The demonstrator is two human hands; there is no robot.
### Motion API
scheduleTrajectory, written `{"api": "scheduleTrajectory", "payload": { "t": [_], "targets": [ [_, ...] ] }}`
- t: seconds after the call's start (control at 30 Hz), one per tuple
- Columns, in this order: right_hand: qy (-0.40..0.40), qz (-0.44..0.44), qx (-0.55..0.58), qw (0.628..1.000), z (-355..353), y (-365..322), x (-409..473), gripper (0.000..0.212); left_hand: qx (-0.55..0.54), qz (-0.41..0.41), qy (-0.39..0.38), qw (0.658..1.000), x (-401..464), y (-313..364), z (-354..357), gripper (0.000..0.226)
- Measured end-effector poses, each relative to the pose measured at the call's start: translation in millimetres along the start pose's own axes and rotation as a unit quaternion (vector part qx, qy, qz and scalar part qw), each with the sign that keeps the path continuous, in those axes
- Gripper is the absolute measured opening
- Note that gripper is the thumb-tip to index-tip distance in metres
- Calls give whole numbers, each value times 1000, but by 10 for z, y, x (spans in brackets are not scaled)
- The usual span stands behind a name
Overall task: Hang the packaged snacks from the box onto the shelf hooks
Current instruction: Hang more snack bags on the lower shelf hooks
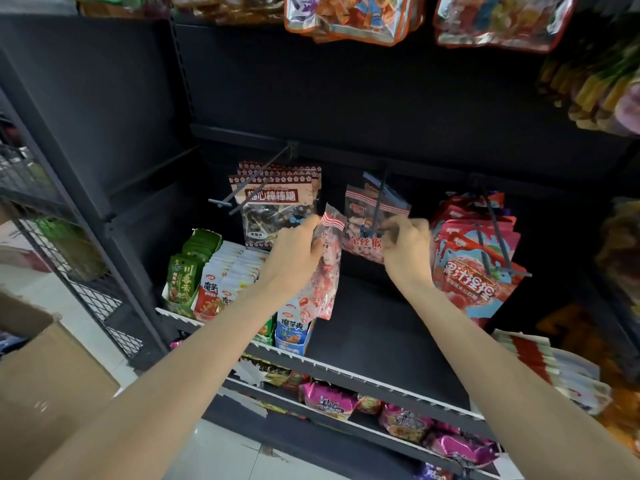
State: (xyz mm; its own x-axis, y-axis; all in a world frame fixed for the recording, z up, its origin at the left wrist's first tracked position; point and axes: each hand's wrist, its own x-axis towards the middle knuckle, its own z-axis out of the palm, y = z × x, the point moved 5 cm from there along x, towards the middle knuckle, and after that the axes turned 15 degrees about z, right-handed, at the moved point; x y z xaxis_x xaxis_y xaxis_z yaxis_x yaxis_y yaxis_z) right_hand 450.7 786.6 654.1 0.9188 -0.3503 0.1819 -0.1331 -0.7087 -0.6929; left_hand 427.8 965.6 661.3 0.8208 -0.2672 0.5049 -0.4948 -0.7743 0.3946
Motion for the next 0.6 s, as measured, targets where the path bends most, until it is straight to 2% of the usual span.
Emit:
{"api": "scheduleTrajectory", "payload": {
  "t": [0.07, 0.17, 0.2, 0.27, 0.3, 0.37, 0.43, 0.47, 0.53, 0.6],
  "targets": [
    [-100, 55, 113, 987, 78, 19, -176, 20, 14, 19, -3, 1000, -70, 39, 36, 27],
    [-246, 152, 271, 918, 195, -69, -420, 22, 43, 49, -47, 997, -179, 135, 130, 40],
    [-276, 162, 300, 899, 226, -101, -475, 22, 68, 62, -67, 994, -221, 170, 169, 45],
    [-302, 156, 321, 884, 253, -158, -561, 24, 152, 105, -108, 977, -296, 250, 247, 53],
    [-292, 146, 313, 892, 253, -170, -584, 25, 192, 123, -116, 967, -331, 290, 272, 54],
    [-213, 126, 273, 930, 251, -132, -560, 27, 241, 198, -94, 945, -370, 392, 268, 54],
    [-127, 112, 219, 961, 211, -46, -496, 28, 202, 261, -55, 942, -426, 454, 226, 40],
    [-111, 105, 203, 967, 198, 0, -464, 25, 161, 279, -28, 946, -443, 460, 189, 40],
    [-111, 90, 201, 969, 158, 71, -425, 19, 79, 244, -27, 966, -437, 431, 126, 46],
    [-109, 86, 211, 968, 95, 113, -404, 20, 26, 149, 5, 988, -368, 315, 50, 41]
  ]
}}
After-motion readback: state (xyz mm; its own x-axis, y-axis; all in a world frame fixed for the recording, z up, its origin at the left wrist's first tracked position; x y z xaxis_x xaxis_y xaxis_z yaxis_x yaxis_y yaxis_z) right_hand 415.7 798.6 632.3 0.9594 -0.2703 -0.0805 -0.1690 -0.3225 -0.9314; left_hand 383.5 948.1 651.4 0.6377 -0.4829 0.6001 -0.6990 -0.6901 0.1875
